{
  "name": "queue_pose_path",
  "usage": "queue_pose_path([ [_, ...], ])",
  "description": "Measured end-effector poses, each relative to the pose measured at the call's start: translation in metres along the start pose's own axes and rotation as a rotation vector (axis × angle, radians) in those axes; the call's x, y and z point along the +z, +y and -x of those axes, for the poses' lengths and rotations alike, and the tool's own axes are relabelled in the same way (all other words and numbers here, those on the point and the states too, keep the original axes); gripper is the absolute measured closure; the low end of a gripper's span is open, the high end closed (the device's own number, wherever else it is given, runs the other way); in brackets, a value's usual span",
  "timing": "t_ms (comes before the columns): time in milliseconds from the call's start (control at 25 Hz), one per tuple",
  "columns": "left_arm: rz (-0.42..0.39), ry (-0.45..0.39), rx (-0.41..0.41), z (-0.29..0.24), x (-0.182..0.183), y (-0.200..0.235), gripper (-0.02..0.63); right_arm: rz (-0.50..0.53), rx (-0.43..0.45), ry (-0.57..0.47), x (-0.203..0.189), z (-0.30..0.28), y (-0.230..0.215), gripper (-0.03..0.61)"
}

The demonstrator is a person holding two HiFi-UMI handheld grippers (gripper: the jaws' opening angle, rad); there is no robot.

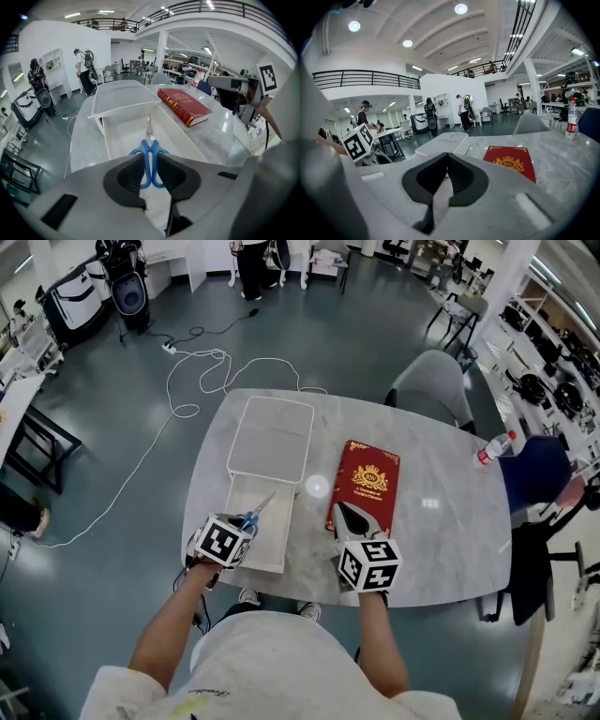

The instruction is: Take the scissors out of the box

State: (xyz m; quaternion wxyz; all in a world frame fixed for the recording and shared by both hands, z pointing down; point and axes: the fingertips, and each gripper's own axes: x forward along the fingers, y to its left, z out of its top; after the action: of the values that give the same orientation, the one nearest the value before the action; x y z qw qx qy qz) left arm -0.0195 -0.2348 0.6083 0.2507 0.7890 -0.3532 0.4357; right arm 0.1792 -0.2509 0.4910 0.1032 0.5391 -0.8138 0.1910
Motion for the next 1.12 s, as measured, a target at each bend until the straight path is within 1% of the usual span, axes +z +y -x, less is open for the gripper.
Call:
queue_pose_path([
  [280,0.032,-0.096,0.036,0.030,0.010,0.016,0.533,0.015,0.006,-0.012,0.009,-0.004,0.003,0.574],
  [520,0.058,-0.196,0.059,0.053,0.034,0.029,0.532,0.021,-0.007,-0.027,0.019,-0.003,-0.003,0.574],
  [840,0.069,-0.319,0.091,0.075,0.063,0.042,0.532,0.022,-0.033,-0.050,0.027,0.004,-0.013,0.574],
  [1120,0.092,-0.458,0.132,0.100,0.090,0.054,0.532,0.037,-0.058,-0.070,0.037,0.015,-0.020,0.574],
])
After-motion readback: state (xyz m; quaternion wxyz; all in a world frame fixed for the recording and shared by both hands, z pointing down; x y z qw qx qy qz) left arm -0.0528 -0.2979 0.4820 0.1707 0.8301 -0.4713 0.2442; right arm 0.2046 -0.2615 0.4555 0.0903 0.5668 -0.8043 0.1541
